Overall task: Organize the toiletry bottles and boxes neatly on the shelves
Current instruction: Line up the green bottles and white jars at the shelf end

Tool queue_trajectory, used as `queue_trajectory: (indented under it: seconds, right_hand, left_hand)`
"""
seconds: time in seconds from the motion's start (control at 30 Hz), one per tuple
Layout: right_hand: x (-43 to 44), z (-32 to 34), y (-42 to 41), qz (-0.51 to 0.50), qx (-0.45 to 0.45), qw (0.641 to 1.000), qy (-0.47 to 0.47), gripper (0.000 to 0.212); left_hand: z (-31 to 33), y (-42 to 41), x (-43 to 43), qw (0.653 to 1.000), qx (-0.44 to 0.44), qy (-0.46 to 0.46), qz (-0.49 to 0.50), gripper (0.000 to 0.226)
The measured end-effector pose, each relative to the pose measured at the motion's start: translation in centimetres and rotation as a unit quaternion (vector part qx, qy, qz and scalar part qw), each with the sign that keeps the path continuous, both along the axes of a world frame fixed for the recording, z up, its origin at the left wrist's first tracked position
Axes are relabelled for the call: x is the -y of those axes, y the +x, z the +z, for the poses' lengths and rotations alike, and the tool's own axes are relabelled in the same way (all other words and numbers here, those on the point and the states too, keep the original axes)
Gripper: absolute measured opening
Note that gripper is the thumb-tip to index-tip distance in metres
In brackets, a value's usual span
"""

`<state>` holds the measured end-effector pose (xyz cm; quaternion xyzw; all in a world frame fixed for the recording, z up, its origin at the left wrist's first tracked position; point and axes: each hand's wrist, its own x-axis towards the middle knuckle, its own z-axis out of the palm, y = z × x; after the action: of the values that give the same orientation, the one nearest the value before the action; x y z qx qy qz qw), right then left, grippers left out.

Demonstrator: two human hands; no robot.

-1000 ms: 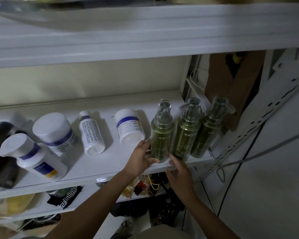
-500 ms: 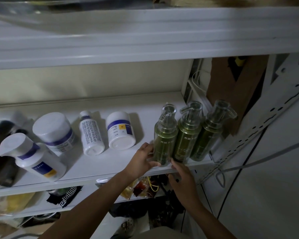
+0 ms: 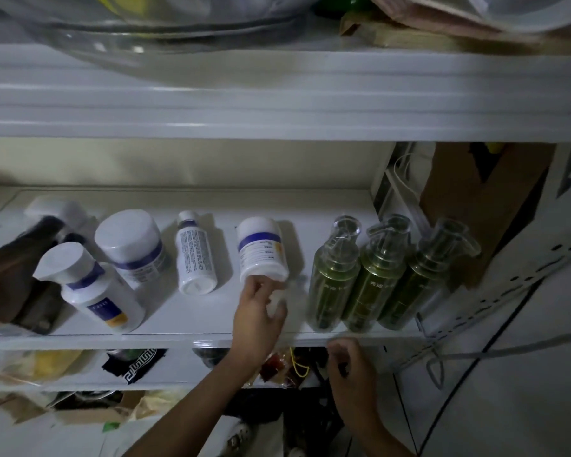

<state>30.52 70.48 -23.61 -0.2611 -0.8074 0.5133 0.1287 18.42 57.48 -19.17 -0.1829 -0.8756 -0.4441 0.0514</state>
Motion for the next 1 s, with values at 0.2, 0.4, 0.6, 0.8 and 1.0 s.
queue_trajectory:
  seconds: [0.2,0.4,0.6,0.8,1.0]
  right_hand:
    - [3.1,1.3,-2.0,0.155,0.038,0.987,-0.033,0.031]
    - [5.9,3.1,-6.2,0.113,0.043,0.978,-0.169,0.033]
    - [7.6,4.7,-9.5,0.037,0.057,0.953,-0.294,0.051]
    - [8.5,4.5,-9.4,0.04,0.013,0.957,-0.287,0.034]
    - [7.9,3.4,-8.4,0.025,0.005,0.972,-0.235,0.034]
  left_hand:
    - [3.5,-7.3,0.3,0.967,0.184,-0.02,0.175,0.074]
    - [0.6,-10.3,1.2,0.948,0.29,0.037,0.121,0.076]
    - [-2.6,-8.2,3.9,0.969,0.214,0.119,-0.018,0.077]
    - [-0.7,-5.0,6.6,0.96,0.188,0.177,-0.11,0.047]
    - [-0.9,-4.9,8.3,0.957,0.231,0.129,-0.119,0.061]
